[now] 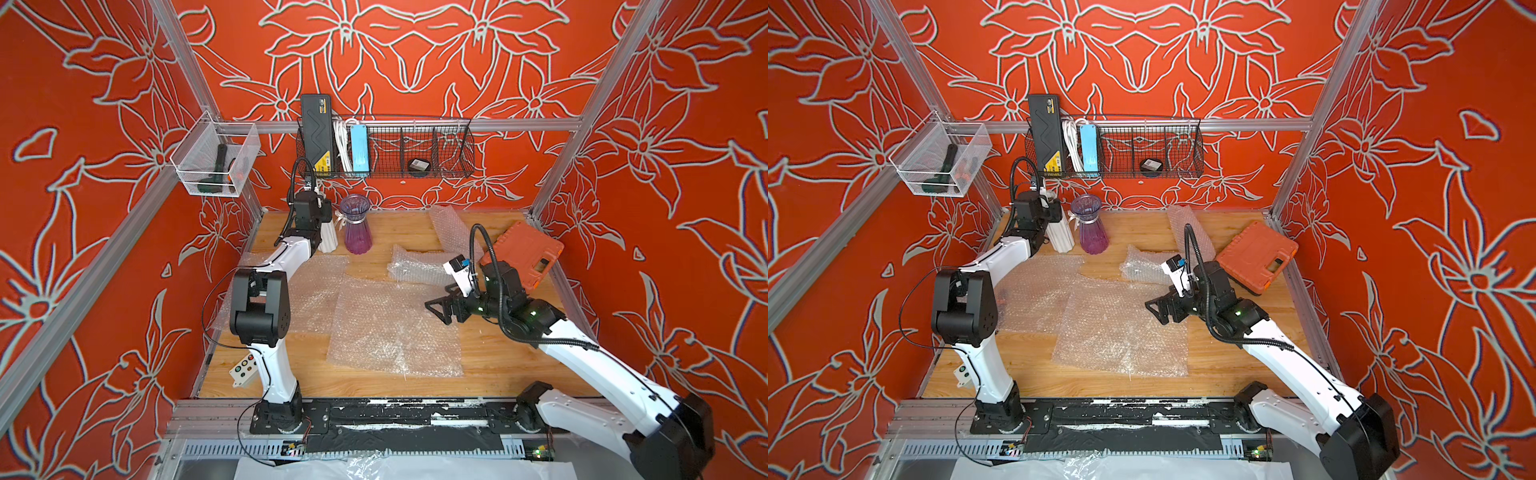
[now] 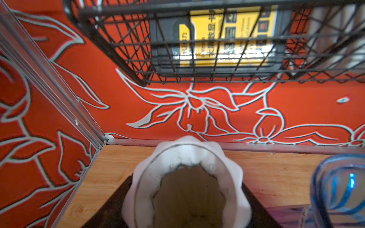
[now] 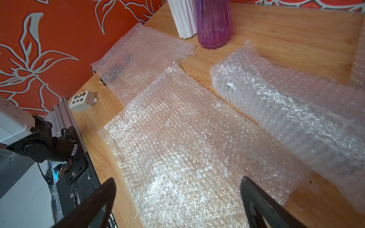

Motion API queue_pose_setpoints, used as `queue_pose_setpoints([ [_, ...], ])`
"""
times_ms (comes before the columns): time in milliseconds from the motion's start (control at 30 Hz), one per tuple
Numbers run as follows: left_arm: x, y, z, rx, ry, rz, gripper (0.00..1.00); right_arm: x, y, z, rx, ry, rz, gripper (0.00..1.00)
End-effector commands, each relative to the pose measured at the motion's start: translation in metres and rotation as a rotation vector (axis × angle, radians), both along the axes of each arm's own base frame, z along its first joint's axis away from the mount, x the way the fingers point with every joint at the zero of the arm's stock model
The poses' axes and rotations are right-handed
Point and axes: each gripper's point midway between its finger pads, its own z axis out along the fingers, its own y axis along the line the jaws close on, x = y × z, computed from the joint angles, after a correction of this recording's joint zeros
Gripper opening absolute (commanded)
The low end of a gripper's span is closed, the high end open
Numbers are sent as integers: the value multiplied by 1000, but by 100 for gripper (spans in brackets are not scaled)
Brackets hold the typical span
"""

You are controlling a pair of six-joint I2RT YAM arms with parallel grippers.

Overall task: Unwrap the vase from the bubble wrap
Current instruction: Place the vase at the center of the board.

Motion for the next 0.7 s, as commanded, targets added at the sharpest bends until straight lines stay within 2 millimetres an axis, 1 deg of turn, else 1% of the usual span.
queue_pose_setpoints([
  [0,-3,-11,22,-6,-73,-26,70,-3,-3,4,16,-15,-7,98],
  [67,-4,-11,22,0,-68,-25,80,-5,-4,7,20,-19,-7,98],
  [133,-4,-11,24,4,-67,-28,84,-6,-5,10,18,-26,-3,98],
  [267,-3,-11,35,3,-73,-26,86,-8,-9,17,8,-48,-9,98],
  [367,-5,-13,39,-6,-71,-32,87,-9,-11,20,11,-56,-12,98],
  [500,-12,-15,48,-4,-82,-33,87,-12,-9,20,20,-47,2,98],
  [667,-19,-12,65,-6,-69,-17,87,-15,-11,22,25,-46,0,98],
])
